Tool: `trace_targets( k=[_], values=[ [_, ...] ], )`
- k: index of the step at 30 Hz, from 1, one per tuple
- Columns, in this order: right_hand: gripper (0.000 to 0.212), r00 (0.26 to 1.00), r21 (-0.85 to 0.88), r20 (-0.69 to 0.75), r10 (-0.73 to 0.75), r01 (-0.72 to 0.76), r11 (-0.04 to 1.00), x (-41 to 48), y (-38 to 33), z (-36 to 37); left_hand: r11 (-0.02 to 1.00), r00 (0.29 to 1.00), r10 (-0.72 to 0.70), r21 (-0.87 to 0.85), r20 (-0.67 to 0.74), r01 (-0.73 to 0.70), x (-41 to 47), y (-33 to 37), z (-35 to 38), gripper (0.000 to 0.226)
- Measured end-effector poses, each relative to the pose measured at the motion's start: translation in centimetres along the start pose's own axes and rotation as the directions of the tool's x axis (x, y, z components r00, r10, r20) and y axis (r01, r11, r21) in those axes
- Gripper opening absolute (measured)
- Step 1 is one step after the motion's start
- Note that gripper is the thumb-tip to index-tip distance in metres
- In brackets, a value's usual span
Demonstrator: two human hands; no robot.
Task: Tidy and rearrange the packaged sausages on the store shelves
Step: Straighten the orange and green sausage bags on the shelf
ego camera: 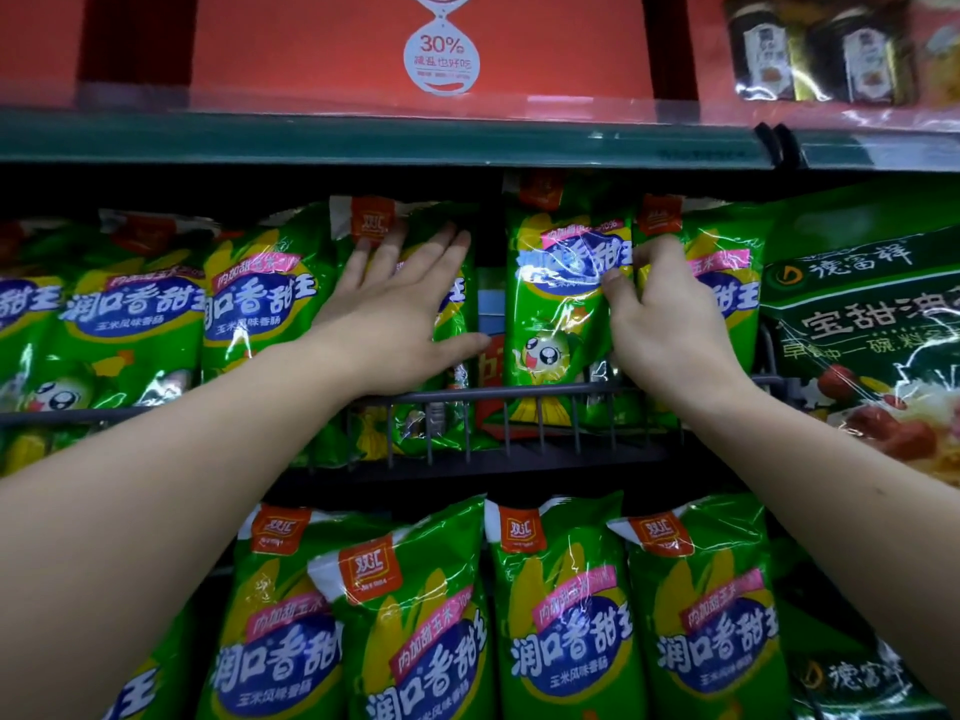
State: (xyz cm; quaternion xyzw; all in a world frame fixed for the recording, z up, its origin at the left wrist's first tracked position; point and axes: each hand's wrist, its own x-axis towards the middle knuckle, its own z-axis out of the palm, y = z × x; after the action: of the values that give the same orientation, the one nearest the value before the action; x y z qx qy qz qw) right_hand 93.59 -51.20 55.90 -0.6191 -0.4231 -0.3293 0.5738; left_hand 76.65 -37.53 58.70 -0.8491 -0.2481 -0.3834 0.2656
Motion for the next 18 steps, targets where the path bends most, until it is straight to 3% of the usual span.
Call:
trace_targets(
  k=[10,18],
  values=[
    [0.033,0.986,-0.243,0.122,-0.114,0.14,0.96,-0.34,-0.24,-0.12,0.999,0.999,-0.003,-0.033,-0.046,0.002,-0.13,-0.02,0.33,0.07],
    [0.041,0.971,-0.338,0.069,-0.23,0.24,0.91,-0.54,-0.07,-0.66,0.999,0.999,-0.027,-0.041,-0.037,0.026,-0.16,0.13,0.22,0.071]
  ],
)
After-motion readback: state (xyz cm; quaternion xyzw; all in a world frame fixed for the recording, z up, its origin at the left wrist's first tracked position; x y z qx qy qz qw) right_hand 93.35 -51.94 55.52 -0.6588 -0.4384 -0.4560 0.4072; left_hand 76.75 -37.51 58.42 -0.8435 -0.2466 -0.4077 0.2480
